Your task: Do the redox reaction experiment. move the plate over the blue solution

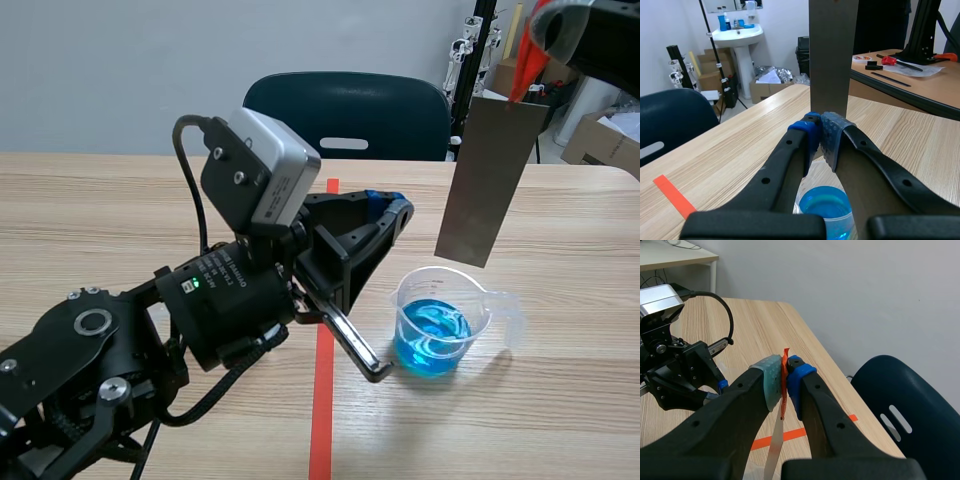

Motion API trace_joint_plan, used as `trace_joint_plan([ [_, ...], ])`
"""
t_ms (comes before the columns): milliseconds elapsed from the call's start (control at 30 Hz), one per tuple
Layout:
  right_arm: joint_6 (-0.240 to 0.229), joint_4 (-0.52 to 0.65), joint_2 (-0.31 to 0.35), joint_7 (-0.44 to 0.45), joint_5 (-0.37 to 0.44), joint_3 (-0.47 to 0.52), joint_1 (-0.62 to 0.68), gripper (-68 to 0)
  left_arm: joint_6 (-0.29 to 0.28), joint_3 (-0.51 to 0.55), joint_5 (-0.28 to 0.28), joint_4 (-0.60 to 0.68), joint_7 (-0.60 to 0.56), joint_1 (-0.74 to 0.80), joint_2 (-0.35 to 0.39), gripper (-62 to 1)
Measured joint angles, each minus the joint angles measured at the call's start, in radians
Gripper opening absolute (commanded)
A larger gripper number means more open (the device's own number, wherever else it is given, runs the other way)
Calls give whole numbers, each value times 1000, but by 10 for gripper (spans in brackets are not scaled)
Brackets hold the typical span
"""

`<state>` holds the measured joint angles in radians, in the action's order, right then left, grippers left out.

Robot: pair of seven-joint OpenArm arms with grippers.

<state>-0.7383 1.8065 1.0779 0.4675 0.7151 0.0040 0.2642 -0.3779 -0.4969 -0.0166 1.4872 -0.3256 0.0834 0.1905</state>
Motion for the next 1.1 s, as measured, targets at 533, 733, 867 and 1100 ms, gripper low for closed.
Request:
trace_joint_plan([
  [533,0,0,0,0,31,0,0,-673,0,0,0,0,0,0,0,-584],
  [733,0,0,0,0,31,0,0,-673,0,0,0,0,0,0,0,-584],
  [867,0,0,0,0,37,0,0,-673,0,0,0,0,0,0,0,-584],
  [1100,0,0,0,0,37,0,0,-673,0,0,0,0,0,0,0,-584],
])
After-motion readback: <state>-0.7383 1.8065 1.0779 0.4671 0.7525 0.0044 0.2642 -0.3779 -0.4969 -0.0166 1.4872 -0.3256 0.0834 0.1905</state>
